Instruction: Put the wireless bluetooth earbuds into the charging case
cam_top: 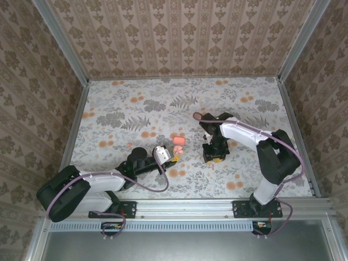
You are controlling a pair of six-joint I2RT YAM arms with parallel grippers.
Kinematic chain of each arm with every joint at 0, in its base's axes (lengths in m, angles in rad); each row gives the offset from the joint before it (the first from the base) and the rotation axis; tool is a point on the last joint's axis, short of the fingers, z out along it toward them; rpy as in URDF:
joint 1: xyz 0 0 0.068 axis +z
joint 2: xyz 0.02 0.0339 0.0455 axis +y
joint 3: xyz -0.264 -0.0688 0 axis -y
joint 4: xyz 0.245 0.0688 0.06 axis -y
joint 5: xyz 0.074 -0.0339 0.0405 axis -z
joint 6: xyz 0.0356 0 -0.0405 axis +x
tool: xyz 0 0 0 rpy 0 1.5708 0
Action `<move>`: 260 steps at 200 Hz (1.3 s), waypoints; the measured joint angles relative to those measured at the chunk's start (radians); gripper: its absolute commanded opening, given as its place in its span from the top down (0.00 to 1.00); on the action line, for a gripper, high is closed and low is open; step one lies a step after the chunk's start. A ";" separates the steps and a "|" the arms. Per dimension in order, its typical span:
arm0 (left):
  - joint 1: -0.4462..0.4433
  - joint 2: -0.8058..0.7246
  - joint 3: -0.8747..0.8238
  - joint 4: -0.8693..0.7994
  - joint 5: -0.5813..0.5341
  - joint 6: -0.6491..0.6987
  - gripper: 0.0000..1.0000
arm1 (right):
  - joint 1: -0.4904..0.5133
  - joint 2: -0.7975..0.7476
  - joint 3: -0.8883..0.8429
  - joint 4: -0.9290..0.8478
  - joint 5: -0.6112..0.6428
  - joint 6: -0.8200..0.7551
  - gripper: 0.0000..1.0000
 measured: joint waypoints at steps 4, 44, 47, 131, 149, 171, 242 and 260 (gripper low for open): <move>0.000 0.000 0.000 -0.004 -0.001 0.001 0.88 | 0.001 0.011 0.003 -0.001 0.000 0.000 0.64; 0.000 -0.001 0.000 -0.015 -0.010 0.003 0.88 | 0.013 0.083 0.009 -0.001 0.000 -0.001 0.63; 0.000 -0.001 0.000 -0.015 -0.010 0.003 0.88 | 0.014 0.085 0.009 -0.001 0.000 -0.001 0.63; 0.000 -0.001 0.000 -0.016 -0.012 0.006 0.88 | 0.014 0.160 0.016 0.015 -0.001 -0.008 0.67; 0.000 -0.001 0.000 -0.020 -0.012 0.006 0.88 | 0.014 0.160 0.016 0.027 -0.001 -0.013 0.68; 0.000 -0.001 0.000 -0.028 -0.012 0.006 0.88 | 0.014 0.161 0.016 0.029 0.000 -0.017 0.70; 0.000 -0.001 0.000 -0.049 -0.013 0.006 0.88 | 0.014 0.164 0.016 0.030 0.010 -0.020 0.75; 0.000 -0.001 0.000 -0.053 -0.013 0.006 0.88 | 0.014 0.164 0.016 0.030 0.013 -0.020 0.76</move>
